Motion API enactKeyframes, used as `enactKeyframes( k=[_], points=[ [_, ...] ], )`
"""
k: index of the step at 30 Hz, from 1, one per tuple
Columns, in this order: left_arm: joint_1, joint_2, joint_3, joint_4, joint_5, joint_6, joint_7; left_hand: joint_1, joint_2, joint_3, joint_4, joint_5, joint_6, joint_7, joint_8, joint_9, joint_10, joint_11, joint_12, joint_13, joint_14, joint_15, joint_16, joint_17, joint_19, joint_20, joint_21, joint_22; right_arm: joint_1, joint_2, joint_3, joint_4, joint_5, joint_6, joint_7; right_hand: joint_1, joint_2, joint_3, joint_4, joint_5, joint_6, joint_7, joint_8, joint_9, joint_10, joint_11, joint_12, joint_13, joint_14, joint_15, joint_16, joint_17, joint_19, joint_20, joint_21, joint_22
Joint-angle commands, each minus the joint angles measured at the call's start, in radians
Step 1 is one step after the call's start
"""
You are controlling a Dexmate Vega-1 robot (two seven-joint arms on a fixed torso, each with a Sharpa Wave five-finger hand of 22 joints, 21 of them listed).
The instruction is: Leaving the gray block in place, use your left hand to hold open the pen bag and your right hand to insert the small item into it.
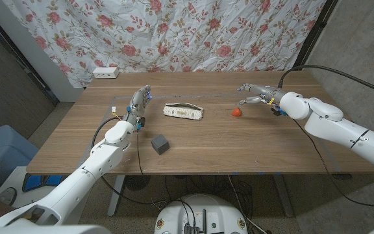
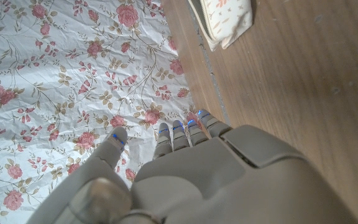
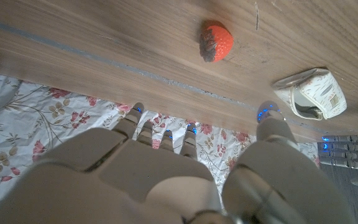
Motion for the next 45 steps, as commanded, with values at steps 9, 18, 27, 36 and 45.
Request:
enactKeyframes(
  k=[9, 18, 27, 36, 45],
  points=[
    [-0.011, 0.009, -0.002, 0.008, -0.003, 0.012, -0.009, 0.007, 0.088, 0.02, -0.005, -0.002, 0.003, 0.004, -0.003, 0.002, 0.006, 0.002, -0.002, 0.004, 0.004, -0.006, -0.002, 0.001, 0.004, 0.008, 0.001, 0.005, 0.125, 0.035, -0.112, -0.023, -0.196, -0.103, 0.21, 0.032, -0.008, 0.01, 0.008, -0.001, 0.018, 0.017, 0.023, 0.009, 0.004, 0.026, 0.017, 0.007, 0.009, 0.017, 0.016, 0.005, 0.02, -0.007, 0.013, 0.003],
    [-0.006, 0.013, -0.005, 0.005, -0.007, 0.011, -0.011, 0.009, 0.084, 0.024, -0.01, -0.003, 0.004, 0.003, -0.003, 0.002, 0.005, -0.001, -0.003, 0.004, 0.004, -0.006, -0.003, 0.0, 0.006, 0.007, 0.0, 0.005, 0.168, 0.061, -0.159, -0.009, -0.283, -0.129, 0.312, 0.05, -0.007, 0.016, 0.009, 0.003, 0.035, 0.016, 0.034, 0.013, -0.002, 0.029, 0.018, 0.009, 0.01, 0.02, 0.019, 0.006, 0.025, -0.01, 0.013, 0.003],
    [0.004, 0.026, -0.007, -0.016, -0.008, 0.036, 0.002, 0.01, 0.081, 0.028, -0.013, -0.004, 0.004, 0.003, -0.004, 0.003, 0.005, 0.002, -0.004, 0.004, 0.005, -0.006, -0.003, 0.0, 0.007, 0.007, 0.0, 0.005, 0.18, 0.082, -0.181, 0.022, -0.334, -0.112, 0.337, 0.052, -0.018, 0.011, 0.012, -0.004, 0.051, 0.003, 0.045, 0.017, -0.011, 0.029, 0.017, 0.01, 0.005, 0.02, 0.019, 0.008, 0.034, -0.021, 0.015, 0.003],
    [0.003, 0.043, 0.001, -0.032, 0.004, 0.061, 0.002, 0.01, 0.08, 0.031, -0.014, -0.005, 0.003, 0.004, -0.004, 0.003, 0.005, 0.003, -0.005, 0.004, 0.005, -0.006, -0.003, 0.0, 0.008, 0.01, 0.0, 0.005, 0.192, 0.108, -0.199, 0.063, -0.366, -0.109, 0.363, 0.062, -0.019, 0.013, 0.013, -0.011, 0.052, -0.012, 0.048, 0.02, -0.023, 0.029, 0.015, 0.011, 0.003, 0.02, 0.02, 0.01, 0.037, -0.025, 0.015, 0.003],
    [0.002, 0.041, 0.002, -0.031, -0.007, 0.069, -0.008, 0.01, 0.079, 0.035, -0.015, -0.006, 0.0, 0.004, -0.005, 0.003, 0.004, 0.001, -0.005, 0.004, 0.006, -0.006, -0.003, 0.001, 0.009, 0.01, 0.0, 0.006, 0.193, 0.126, -0.207, 0.098, -0.375, -0.098, 0.355, 0.079, -0.006, 0.021, 0.014, -0.011, 0.061, -0.02, 0.055, 0.023, -0.022, 0.029, 0.017, 0.012, 0.004, 0.016, 0.023, 0.011, 0.04, -0.029, 0.015, 0.003]
  ],
)
